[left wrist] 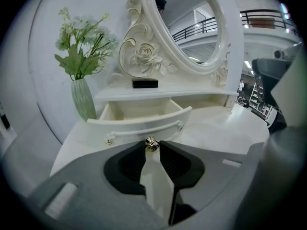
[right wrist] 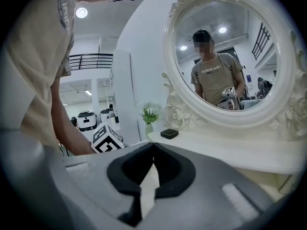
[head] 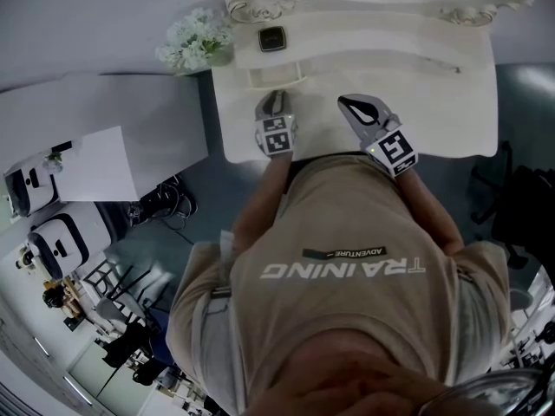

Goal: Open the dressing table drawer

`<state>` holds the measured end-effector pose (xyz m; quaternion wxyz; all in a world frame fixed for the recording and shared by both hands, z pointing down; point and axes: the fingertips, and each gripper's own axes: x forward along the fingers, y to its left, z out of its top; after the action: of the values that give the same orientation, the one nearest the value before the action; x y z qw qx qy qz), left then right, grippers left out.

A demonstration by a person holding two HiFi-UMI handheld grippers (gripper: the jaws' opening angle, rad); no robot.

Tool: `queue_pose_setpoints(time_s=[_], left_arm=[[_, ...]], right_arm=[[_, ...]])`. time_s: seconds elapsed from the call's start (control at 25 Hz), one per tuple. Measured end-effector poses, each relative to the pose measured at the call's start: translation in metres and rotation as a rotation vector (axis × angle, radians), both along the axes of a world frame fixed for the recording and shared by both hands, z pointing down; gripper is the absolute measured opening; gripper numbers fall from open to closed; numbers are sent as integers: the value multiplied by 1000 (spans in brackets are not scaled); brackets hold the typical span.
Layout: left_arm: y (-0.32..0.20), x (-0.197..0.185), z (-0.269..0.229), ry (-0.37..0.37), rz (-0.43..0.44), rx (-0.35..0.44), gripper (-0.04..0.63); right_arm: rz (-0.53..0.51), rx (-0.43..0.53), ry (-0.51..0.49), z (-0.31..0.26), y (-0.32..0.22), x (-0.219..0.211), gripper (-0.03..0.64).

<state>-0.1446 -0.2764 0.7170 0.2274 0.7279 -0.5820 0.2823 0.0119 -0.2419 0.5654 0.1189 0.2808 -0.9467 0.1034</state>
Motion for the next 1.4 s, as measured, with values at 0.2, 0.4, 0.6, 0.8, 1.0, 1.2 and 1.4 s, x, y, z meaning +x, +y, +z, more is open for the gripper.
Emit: queue_pose_setpoints(time_s=[0.2, 0.4, 0.6, 0.8, 1.0, 1.2, 1.4], left_arm=[[9, 1, -2, 25, 9, 29, 91], [35, -8, -6, 16, 10, 10, 94], [51, -13, -34, 161, -14, 88, 39], [55, -18, -85, 205, 21, 199, 8], [46, -24, -163, 172, 109, 350, 8], [28, -33, -234, 141, 205, 474, 8], [8, -38, -284, 139, 270, 554, 8]], right_arm=[[9, -27, -10, 9, 8, 2, 3], [23, -51, -35, 15, 17, -2, 3], [8, -55, -45, 9, 22, -11, 3], [7, -18, -24, -6, 15, -16, 3], [42, 53, -37, -40, 0, -21, 3], [91, 142, -59, -83, -18, -25, 3], [142, 208, -76, -114, -38, -26, 3]])
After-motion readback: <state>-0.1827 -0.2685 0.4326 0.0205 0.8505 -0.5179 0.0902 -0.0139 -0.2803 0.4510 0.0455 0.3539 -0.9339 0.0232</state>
